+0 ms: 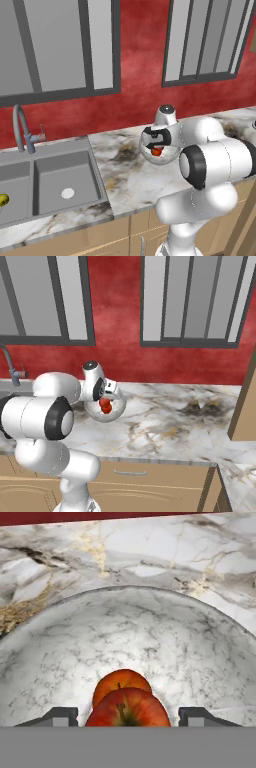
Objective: Pick the apples from the cabinet and place them in one bowl. Pick the pear from the sink and place it in the other bowl.
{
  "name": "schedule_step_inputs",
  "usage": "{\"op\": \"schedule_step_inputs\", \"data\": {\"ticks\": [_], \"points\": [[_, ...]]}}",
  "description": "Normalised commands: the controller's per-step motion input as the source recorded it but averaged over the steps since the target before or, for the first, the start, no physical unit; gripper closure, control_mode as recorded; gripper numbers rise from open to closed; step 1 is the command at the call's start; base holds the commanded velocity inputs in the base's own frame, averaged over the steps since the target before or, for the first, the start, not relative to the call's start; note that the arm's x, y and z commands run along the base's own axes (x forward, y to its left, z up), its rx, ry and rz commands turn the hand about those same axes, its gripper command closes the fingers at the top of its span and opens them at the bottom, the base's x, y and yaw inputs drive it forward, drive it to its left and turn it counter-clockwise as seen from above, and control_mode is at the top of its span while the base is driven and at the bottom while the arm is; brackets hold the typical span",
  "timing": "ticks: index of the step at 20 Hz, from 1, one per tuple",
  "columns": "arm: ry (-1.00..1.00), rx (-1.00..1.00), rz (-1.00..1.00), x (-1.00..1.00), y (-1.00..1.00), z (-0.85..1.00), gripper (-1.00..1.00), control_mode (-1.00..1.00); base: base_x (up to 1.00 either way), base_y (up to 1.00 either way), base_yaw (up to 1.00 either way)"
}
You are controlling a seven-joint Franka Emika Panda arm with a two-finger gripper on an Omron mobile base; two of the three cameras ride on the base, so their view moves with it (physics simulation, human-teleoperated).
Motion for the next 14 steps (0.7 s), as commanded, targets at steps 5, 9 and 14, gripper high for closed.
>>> {"op": "schedule_step_inputs", "data": {"ticks": [5,9,14], "points": [[0.00,0.00,0.00,-0.11,0.00,0.29,-1.00,-1.00,0.00,0.00,0.00],[0.00,0.00,-0.02,0.00,0.00,0.47,-1.00,-1.00,0.00,0.00,0.00],[0.00,0.03,-0.01,-0.49,0.00,0.43,-1.00,-1.00,0.00,0.00,0.00]]}}
